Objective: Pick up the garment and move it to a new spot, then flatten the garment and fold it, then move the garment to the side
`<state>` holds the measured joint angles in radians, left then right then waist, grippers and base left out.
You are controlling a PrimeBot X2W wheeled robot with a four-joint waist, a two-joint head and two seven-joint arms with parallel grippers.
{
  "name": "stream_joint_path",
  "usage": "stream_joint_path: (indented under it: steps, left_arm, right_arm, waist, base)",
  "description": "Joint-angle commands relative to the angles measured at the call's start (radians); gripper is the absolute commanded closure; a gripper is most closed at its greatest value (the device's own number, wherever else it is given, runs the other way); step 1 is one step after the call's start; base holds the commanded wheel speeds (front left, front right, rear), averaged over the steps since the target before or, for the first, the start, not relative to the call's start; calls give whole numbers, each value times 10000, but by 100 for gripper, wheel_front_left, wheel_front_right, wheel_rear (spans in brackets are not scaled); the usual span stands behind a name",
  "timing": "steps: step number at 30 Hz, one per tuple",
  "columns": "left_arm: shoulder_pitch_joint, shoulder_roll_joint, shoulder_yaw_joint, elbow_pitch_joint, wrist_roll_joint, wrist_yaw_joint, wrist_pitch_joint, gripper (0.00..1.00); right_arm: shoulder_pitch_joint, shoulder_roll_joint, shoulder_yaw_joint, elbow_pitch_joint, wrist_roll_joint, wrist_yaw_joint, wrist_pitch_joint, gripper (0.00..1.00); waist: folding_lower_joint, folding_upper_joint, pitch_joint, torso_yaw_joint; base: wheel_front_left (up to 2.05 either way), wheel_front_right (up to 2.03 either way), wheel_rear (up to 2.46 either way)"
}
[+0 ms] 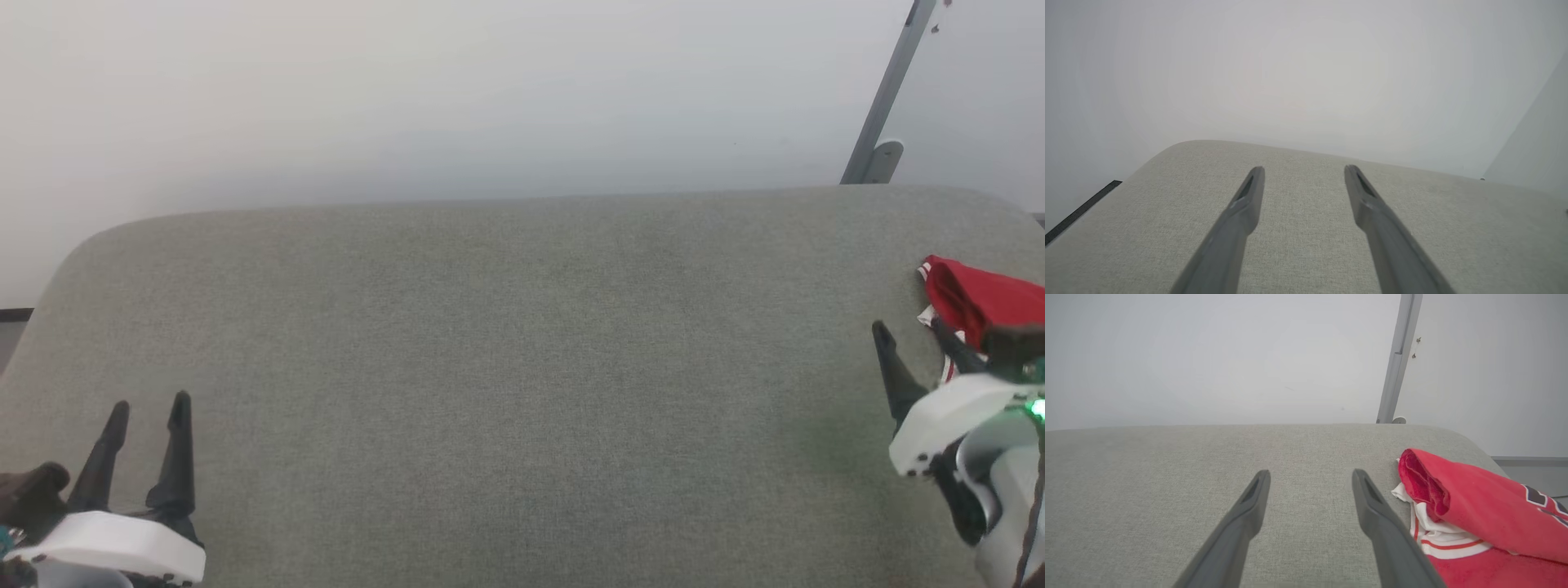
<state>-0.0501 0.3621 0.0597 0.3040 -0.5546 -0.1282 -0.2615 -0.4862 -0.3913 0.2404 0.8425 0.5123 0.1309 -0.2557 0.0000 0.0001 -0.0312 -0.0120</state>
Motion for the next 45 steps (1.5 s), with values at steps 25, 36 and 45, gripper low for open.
stream_joint_path:
  steps: [25,36,45]
  left_arm:
    - [1236,-530,734,-510,321,-22,-43,0]
    - [1260,-597,640,-462,380,-20,-43,0]
    - [1214,-610,530,-492,428,-20,-43,0]
  right_arm:
    - [3763,1724,-2576,-4167,-1802,-1,404,0]
    - [4410,2152,-2932,-5331,-2099,-1,908,0]
    - [4504,2214,-3027,-5704,-2175,-1,1112,0]
  waist:
    - [0,-1,13,36]
    - [0,-1,24,4]
    - [0,-1,30,-29]
  base:
    - [0,0,0]
    - [0,0,0]
    - [0,0,0]
